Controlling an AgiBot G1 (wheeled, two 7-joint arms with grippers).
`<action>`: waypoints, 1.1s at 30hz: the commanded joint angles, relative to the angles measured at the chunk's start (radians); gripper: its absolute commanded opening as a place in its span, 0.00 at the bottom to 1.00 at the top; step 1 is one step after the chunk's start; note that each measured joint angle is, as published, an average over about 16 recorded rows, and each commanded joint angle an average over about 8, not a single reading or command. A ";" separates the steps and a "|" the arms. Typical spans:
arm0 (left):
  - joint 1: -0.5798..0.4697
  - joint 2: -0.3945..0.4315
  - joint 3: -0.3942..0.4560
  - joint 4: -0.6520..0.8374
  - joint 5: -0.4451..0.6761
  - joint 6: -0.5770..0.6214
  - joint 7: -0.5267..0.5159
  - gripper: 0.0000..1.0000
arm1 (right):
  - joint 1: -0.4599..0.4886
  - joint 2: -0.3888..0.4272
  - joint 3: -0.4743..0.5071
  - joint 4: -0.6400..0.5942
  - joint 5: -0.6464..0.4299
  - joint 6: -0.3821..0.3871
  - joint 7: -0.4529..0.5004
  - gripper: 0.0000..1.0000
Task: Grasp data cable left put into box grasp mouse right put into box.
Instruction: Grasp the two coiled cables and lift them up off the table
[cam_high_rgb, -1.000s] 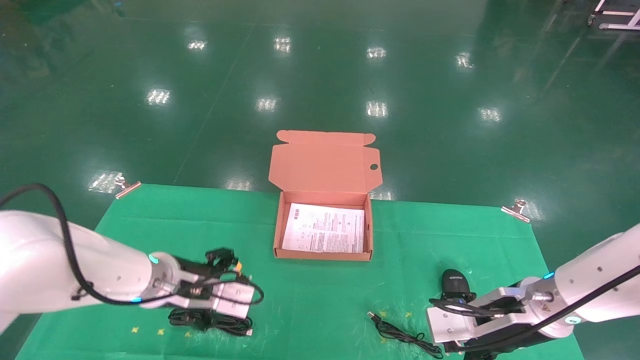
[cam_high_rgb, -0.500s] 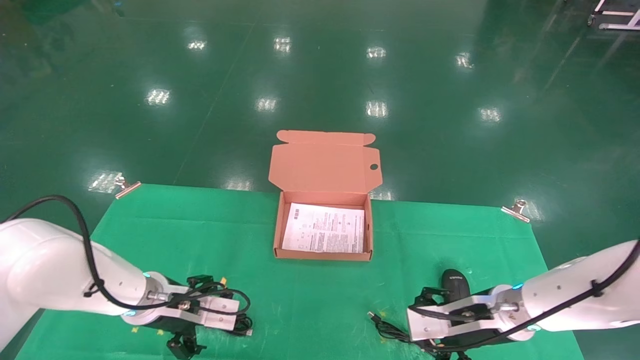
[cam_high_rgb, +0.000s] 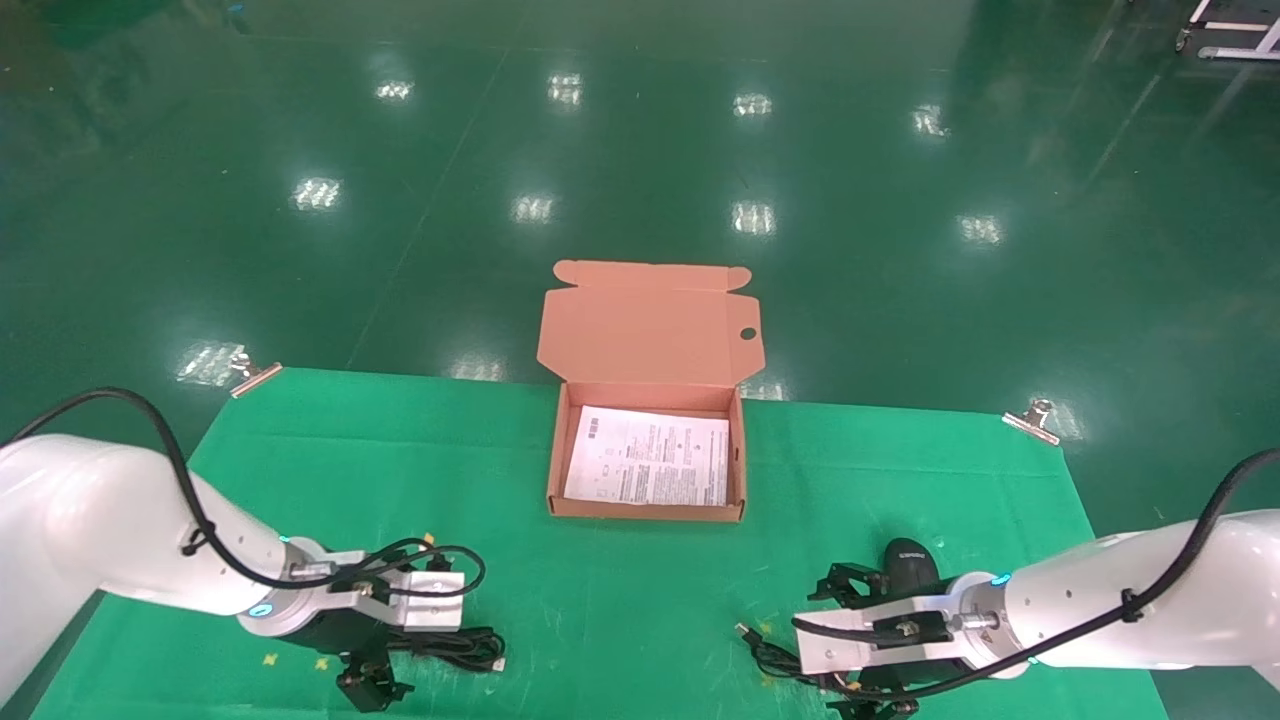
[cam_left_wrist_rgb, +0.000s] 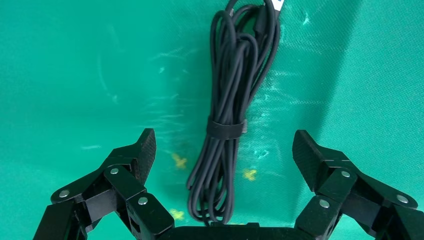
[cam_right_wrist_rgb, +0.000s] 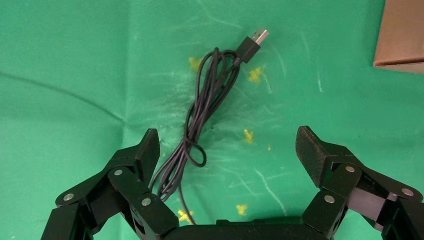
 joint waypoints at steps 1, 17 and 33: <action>-0.005 0.008 -0.002 0.034 -0.006 -0.006 0.010 1.00 | -0.005 -0.007 -0.002 -0.006 -0.008 0.012 0.003 1.00; -0.008 0.015 -0.011 0.106 -0.011 -0.065 0.054 0.00 | -0.029 -0.034 -0.010 -0.043 -0.054 0.082 0.025 0.00; -0.007 0.015 -0.009 0.096 -0.009 -0.057 0.049 0.00 | -0.027 -0.033 -0.009 -0.040 -0.050 0.072 0.023 0.00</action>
